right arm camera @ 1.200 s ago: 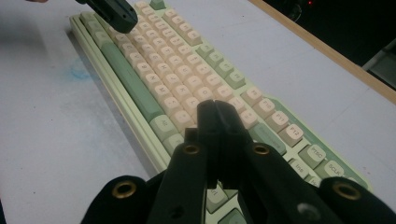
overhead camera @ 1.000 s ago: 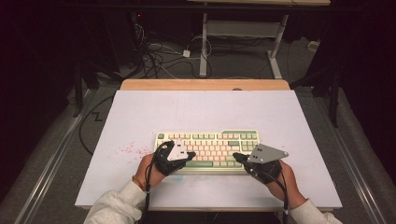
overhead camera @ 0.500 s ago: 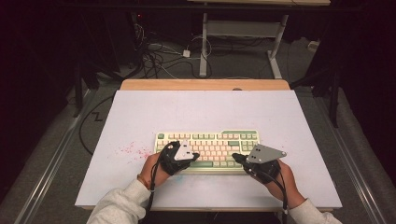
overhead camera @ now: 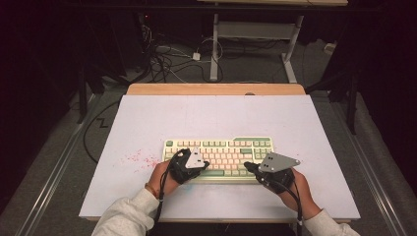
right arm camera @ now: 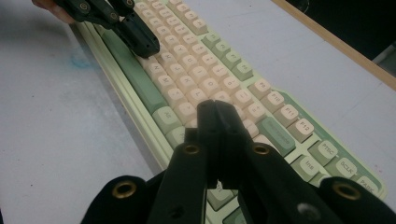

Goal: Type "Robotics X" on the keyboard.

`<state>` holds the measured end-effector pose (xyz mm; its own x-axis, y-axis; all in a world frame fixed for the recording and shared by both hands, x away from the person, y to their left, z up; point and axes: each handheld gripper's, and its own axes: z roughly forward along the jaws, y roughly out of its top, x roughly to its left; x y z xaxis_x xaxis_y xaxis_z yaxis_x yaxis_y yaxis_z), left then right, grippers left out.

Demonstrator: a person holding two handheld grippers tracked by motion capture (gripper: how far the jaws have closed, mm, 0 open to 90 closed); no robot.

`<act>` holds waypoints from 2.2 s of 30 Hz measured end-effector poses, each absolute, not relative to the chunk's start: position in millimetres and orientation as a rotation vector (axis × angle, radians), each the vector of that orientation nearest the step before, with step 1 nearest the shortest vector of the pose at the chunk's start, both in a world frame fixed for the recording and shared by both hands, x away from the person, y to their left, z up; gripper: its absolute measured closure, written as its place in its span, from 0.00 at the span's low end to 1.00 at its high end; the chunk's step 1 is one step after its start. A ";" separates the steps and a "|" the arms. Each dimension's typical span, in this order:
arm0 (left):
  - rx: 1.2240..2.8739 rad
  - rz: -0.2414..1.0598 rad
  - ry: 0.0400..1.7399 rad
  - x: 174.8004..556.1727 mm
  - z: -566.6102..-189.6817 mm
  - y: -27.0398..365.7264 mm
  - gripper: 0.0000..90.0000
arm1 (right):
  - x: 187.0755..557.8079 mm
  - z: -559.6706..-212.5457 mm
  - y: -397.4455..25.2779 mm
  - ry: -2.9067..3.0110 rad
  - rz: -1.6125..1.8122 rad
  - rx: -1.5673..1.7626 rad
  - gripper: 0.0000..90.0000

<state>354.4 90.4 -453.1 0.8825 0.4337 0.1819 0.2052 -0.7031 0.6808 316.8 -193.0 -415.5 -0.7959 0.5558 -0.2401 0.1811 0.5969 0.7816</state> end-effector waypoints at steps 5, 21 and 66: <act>2.357 0.431 0.457 356.2 -453.3 90.9 0.98 | 317.3 -415.5 -192.6 2.363 1.084 0.580 1.00; 2.393 0.443 0.436 357.7 -456.3 87.9 0.98 | 316.9 -415.9 -191.9 2.369 1.083 0.580 1.00; 2.263 0.521 0.490 334.5 -433.5 142.9 0.98 | 327.8 -415.5 -188.6 2.352 1.074 0.580 1.00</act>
